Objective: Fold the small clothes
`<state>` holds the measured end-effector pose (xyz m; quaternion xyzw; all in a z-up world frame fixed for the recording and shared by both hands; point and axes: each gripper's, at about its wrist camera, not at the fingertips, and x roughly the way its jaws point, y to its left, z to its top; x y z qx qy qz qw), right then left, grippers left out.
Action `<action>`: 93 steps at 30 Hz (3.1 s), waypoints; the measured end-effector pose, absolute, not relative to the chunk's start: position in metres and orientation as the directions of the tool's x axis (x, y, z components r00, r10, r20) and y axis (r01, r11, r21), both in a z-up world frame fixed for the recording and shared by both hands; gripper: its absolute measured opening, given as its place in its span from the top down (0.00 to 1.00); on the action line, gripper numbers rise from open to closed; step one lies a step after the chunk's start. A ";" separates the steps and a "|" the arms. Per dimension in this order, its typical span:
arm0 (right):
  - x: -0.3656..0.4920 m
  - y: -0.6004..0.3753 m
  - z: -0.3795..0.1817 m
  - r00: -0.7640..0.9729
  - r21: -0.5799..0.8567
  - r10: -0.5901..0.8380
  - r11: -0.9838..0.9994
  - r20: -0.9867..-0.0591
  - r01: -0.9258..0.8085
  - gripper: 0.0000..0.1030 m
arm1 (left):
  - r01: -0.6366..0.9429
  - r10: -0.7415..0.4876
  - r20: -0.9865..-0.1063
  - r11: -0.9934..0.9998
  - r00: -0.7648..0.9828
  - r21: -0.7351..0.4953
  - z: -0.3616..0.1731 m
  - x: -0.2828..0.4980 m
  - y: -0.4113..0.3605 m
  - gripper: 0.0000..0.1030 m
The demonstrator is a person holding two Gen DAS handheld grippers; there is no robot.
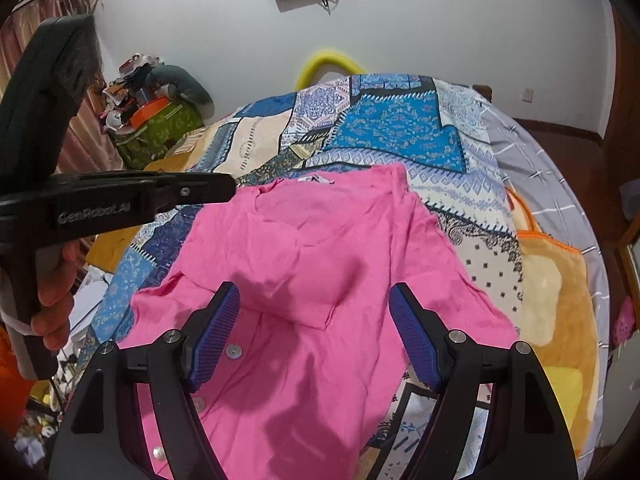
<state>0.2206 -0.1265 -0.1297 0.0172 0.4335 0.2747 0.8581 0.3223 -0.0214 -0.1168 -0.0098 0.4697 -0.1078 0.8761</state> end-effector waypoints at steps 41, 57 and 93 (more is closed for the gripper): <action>0.281 -0.115 -0.212 0.297 0.347 0.483 0.843 -0.823 -0.411 0.93 | -0.166 0.019 -0.913 0.985 0.407 -0.053 -0.250 0.342 0.153 0.36; 0.291 -0.116 -0.206 0.374 0.272 0.422 0.879 -0.826 -0.392 0.91 | -0.191 0.052 -0.910 0.981 0.412 -0.030 -0.255 0.332 0.157 0.23; 0.212 -0.345 -0.208 0.419 0.337 0.303 0.942 -0.856 0.007 0.51 | -0.089 0.063 -0.859 0.996 0.507 0.020 -0.160 0.281 0.049 0.23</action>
